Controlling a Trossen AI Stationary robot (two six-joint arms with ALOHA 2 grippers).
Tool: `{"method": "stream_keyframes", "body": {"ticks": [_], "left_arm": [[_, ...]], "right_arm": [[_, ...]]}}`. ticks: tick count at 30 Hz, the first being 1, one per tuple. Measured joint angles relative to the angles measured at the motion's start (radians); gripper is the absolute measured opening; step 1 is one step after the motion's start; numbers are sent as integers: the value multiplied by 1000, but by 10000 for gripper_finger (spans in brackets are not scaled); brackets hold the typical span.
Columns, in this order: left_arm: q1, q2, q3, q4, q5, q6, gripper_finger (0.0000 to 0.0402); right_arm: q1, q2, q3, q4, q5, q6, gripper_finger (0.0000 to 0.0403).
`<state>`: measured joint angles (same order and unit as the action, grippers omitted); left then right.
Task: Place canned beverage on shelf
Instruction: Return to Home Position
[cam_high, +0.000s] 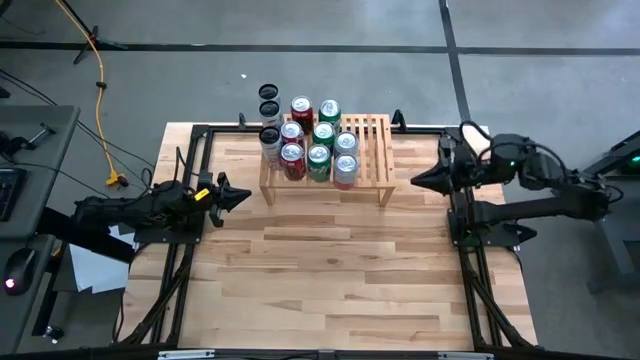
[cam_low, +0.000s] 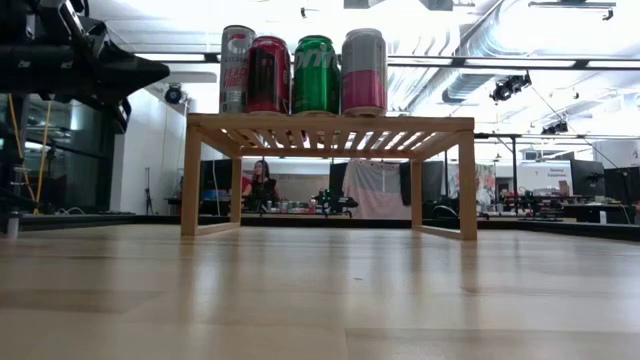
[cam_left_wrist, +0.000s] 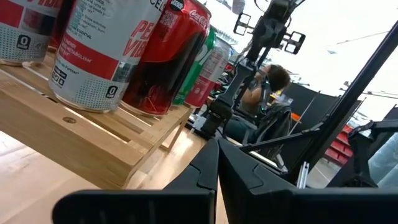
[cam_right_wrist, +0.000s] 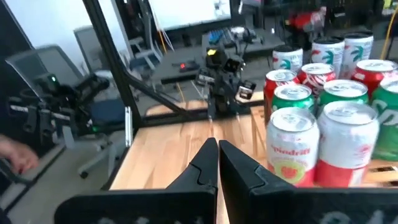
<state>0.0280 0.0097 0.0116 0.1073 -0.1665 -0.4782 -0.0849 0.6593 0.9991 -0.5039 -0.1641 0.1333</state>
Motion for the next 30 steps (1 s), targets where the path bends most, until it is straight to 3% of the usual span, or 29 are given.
{"method": "stream_keyframes", "body": {"ticks": [7,12,21,27,30], "left_arm": [[0,0,0,-1,0,1,1],[0,0,0,-3,0,0,1],[0,0,0,-6,0,0,1],[0,0,0,-6,0,1,1],[0,0,0,-7,0,2,1]], "right_arm": [[0,-192,-379,302,-12,95,0],[0,-324,-565,422,-12,111,0],[0,-524,-793,558,-11,165,0],[0,-609,-968,755,-11,243,0],[1,-631,-987,745,-12,269,0]]}}
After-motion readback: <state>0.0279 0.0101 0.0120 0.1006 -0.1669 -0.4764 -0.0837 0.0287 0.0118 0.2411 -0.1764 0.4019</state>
